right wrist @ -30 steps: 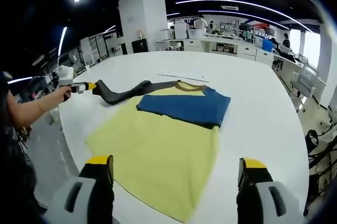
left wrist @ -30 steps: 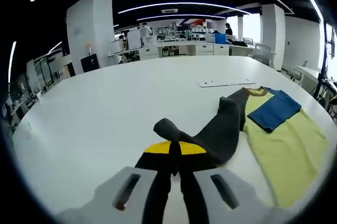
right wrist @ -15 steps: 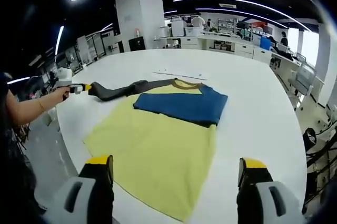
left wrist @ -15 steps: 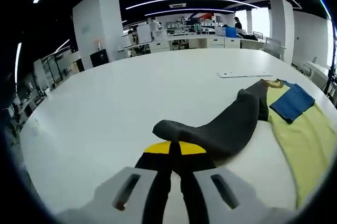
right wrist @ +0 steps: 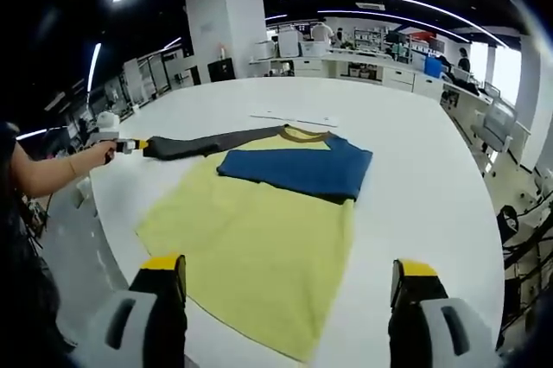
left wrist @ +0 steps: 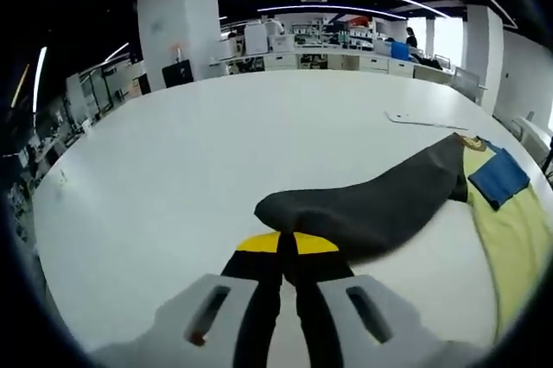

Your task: Fold the garment on the visible template until the final outline fits inside the template.

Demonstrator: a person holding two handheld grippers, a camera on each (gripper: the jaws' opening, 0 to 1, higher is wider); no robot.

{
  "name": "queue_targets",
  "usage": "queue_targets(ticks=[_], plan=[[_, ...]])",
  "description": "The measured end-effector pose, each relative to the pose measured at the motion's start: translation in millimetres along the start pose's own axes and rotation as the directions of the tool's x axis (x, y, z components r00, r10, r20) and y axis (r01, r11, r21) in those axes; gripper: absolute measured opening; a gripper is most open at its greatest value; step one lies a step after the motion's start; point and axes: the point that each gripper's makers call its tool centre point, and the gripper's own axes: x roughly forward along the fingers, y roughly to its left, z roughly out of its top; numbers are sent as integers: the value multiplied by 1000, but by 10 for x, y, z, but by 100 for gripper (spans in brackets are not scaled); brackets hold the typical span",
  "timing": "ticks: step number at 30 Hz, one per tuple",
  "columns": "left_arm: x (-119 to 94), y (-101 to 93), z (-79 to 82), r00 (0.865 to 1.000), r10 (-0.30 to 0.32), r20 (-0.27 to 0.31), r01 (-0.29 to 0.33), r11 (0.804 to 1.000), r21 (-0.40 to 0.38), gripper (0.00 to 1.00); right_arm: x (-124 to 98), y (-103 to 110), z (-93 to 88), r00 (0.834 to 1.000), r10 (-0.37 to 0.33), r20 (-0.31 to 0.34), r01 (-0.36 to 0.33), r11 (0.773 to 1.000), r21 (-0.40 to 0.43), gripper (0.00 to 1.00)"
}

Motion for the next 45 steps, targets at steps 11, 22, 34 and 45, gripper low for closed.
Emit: queue_targets(ticks=[11, 22, 34, 45], plan=[[88, 13, -146, 999, 10, -42, -11, 1000, -24, 9, 4, 23, -1, 1000, 0, -5, 0, 1000, -6, 99], [41, 4, -368, 994, 56, -93, -60, 997, -40, 19, 16, 50, -8, 1000, 2, -7, -2, 1000, -1, 99], [-55, 10, -507, 989, 90, -118, -103, 989, -103, 21, -16, 119, 31, 999, 29, 20, -28, 998, -48, 100], [-99, 2, -552, 982, 131, -139, -160, 962, -220, 14, -31, 141, 81, 999, 35, 36, -31, 994, -109, 100]])
